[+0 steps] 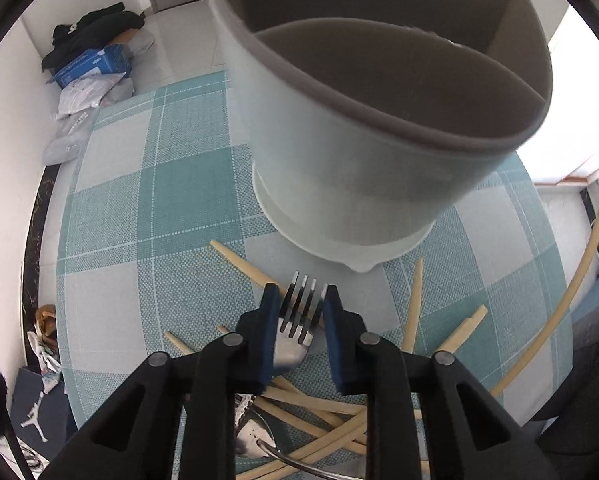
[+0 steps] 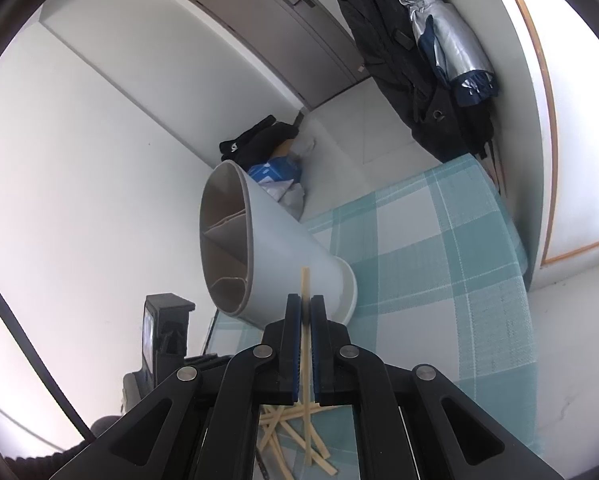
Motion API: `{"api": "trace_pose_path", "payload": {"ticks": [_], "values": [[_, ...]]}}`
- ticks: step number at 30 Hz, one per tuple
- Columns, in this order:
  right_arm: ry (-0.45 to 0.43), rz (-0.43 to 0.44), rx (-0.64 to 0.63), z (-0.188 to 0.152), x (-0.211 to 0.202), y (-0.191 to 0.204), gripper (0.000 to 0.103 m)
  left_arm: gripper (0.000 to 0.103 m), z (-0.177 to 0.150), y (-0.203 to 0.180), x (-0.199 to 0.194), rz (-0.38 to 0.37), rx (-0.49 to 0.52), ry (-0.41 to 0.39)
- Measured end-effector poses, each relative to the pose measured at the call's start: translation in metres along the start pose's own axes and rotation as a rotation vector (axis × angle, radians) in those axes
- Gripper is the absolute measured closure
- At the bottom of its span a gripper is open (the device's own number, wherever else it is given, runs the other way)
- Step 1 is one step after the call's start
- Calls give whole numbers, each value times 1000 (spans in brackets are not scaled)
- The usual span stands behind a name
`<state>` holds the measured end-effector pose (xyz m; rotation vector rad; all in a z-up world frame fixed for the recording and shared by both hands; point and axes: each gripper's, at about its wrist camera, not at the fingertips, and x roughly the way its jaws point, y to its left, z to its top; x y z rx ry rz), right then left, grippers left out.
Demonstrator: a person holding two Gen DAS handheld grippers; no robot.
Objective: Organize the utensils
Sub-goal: 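Grasp the silver fork with the left gripper while the right gripper lifts the chopstick, then carry the fork in the left gripper and chopstick in the right gripper above the holder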
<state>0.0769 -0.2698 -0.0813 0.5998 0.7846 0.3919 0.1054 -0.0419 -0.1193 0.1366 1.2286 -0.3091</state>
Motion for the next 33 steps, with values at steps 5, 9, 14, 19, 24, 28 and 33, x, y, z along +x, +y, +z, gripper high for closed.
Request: {"api": "trace_pose_path", "payload": {"ticks": [5, 9, 14, 19, 24, 28, 33], "values": [[-10, 4, -21, -1, -3, 6, 99, 102, 1, 4, -3, -15, -60, -15], [-19, 1, -34, -1, -6, 10, 99, 102, 0, 8, -6, -24, -82, -21], [-30, -4, -49, -2, -10, 12, 99, 103, 5, 0, -14, -37, -107, -52], [-33, -11, -55, -3, -11, 12, 99, 103, 7, 2, -31, -68, -157, -107], [-42, -18, -70, -4, -12, 17, 99, 103, 4, -1, -55, -79, -177, -187], [-57, -21, -103, -7, -13, 25, 99, 103, 1, -1, -76, -109, -202, -251], [-81, -27, -152, -11, -17, 39, 99, 103, -2, 10, -97, -155, -247, -321]]}}
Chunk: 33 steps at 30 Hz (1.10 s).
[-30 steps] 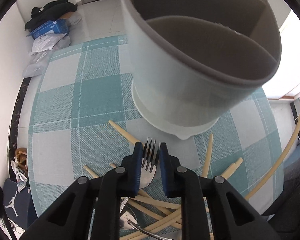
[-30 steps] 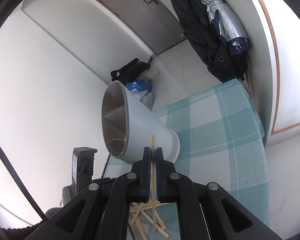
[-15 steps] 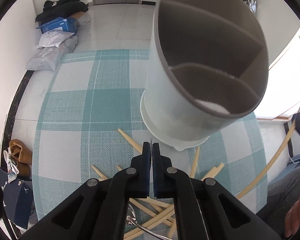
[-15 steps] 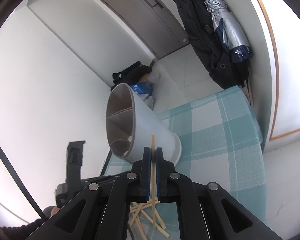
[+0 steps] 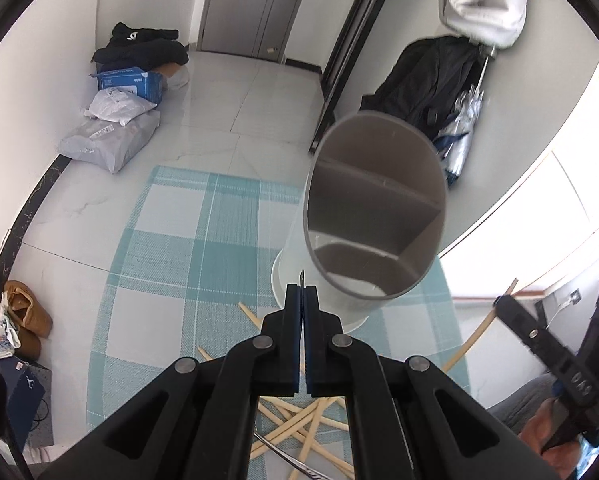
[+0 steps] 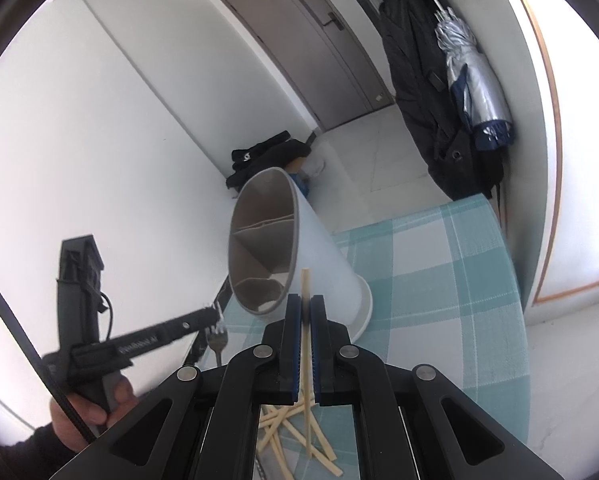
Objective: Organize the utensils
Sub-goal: 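Carry the fork in the left gripper and chopstick in the right gripper above the holder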
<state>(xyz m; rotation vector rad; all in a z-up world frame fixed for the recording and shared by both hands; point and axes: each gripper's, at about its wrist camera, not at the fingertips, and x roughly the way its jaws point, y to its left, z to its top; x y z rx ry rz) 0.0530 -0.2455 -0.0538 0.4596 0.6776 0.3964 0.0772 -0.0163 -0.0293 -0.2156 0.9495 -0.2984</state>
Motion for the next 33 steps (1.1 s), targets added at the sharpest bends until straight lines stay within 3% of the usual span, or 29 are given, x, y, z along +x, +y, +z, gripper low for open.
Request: {"api": "trace_pose_path", "payload": {"ticks": [20, 28, 33], "values": [[-83, -28, -198, 17, -23, 60, 99, 103, 20, -10, -60, -169, 11, -107], [-182, -12, -278, 80, -47, 95, 99, 103, 80, -26, -105, -318, -10, -226], [-266, -34, -350, 127, -46, 111, 99, 103, 119, -34, -105, -365, -18, -285]]}}
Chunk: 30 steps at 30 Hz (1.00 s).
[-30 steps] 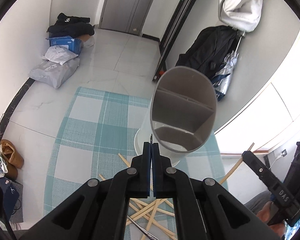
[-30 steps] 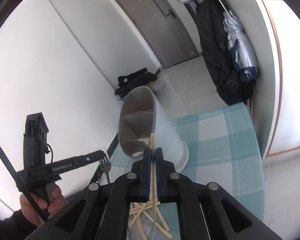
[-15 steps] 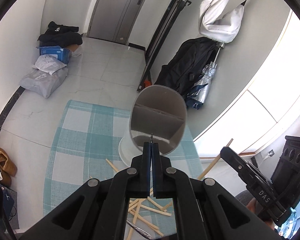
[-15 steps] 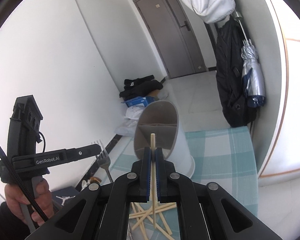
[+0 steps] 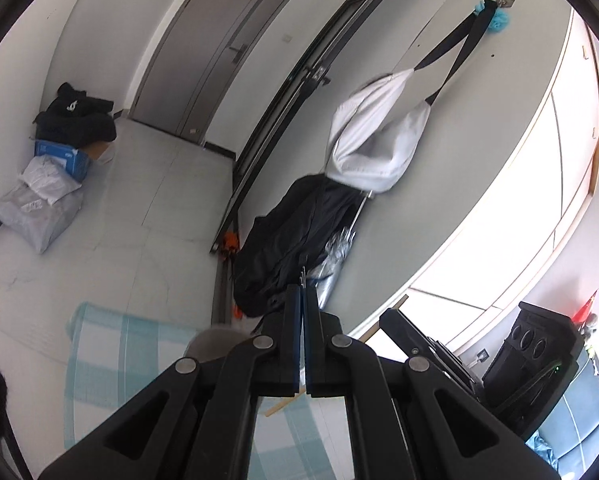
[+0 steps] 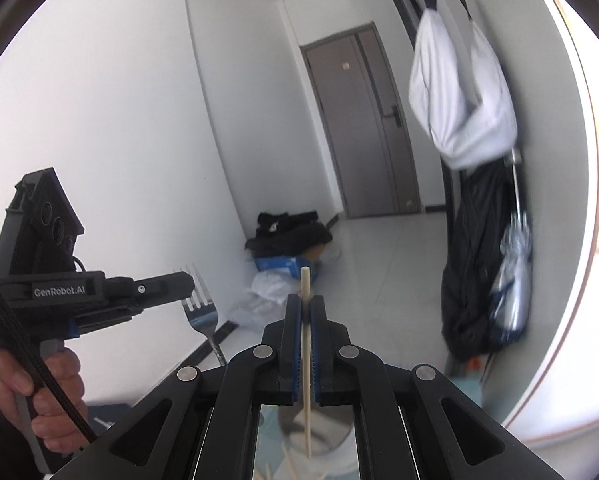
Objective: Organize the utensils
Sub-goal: 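Carry the fork in the left gripper and chopstick in the right gripper above the holder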
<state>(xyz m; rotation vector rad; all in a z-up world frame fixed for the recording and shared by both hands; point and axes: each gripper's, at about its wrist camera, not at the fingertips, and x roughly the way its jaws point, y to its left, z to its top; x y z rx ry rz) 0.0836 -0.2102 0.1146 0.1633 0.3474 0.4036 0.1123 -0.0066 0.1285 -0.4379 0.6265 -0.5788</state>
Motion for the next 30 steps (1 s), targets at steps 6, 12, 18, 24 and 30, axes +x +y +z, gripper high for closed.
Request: {"api": "trace_pose_path", "payload": {"ticks": [6, 12, 18, 24, 30], "values": [[-49, -36, -38, 22, 32, -7, 99, 103, 19, 19, 40, -7, -31, 12], [-30, -45, -35, 11, 62, -17, 99, 103, 17, 43, 64, -35, -84, 33], [-4, -42, -33, -2, 78, -27, 99, 103, 11, 52, 82, -44, -72, 54], [53, -17, -30, -16, 89, -31, 99, 103, 0, 53, 94, -64, -45, 124], [128, 8, -3, -36, 97, -34, 96, 103, -4, 62, 97, -40, -75, 176]]}}
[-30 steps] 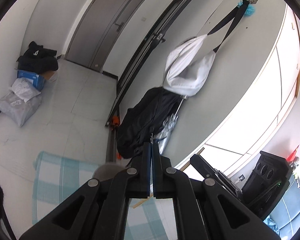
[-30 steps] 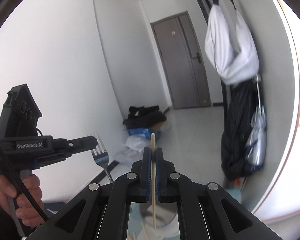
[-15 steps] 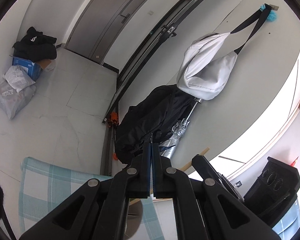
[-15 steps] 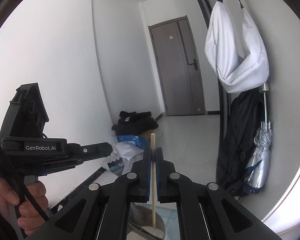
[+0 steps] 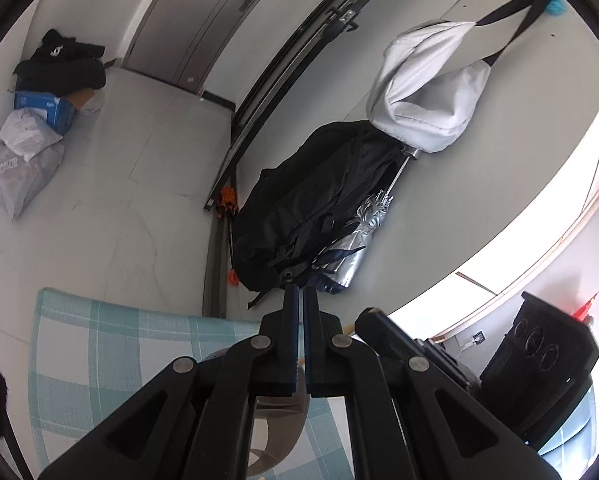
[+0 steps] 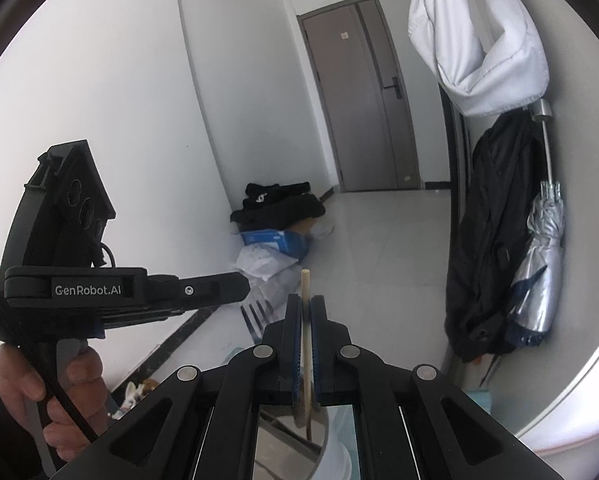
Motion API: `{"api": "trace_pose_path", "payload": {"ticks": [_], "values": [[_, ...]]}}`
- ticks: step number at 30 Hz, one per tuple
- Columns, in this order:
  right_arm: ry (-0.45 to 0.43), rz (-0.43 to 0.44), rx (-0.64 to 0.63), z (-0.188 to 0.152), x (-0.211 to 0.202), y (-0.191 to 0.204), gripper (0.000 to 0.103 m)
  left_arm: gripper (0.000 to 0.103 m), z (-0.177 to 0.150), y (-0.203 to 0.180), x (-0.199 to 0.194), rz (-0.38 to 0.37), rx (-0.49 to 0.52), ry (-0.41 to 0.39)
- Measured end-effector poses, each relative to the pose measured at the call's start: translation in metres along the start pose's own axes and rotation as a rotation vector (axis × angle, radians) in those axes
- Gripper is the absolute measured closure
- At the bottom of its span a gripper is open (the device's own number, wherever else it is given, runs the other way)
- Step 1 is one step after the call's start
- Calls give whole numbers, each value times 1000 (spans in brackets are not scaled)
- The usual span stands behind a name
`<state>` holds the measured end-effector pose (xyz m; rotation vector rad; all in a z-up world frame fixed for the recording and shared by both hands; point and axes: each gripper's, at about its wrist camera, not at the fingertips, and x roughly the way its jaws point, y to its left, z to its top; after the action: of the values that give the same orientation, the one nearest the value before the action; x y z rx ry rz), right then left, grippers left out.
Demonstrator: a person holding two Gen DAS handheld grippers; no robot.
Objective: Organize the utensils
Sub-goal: 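Open the left gripper dropping the fork into the holder while the right releases the chopstick, then move both grippers back over the remaining utensils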
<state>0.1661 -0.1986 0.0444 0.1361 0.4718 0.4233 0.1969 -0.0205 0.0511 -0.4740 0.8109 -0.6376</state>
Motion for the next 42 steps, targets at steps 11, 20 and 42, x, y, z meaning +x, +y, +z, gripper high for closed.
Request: {"api": "trace_pose_path", "payload": {"ticks": [11, 20, 42], "values": [[61, -13, 46, -19, -15, -2, 70, 40, -12, 1, -46, 170, -11, -105], [38, -79, 64, -27, -53, 21, 39, 19, -53, -8, -91, 366, 22, -181], [106, -210, -12, -108, -107, 87, 13, 1, -175, -4, -120, 618, 69, -230]]}}
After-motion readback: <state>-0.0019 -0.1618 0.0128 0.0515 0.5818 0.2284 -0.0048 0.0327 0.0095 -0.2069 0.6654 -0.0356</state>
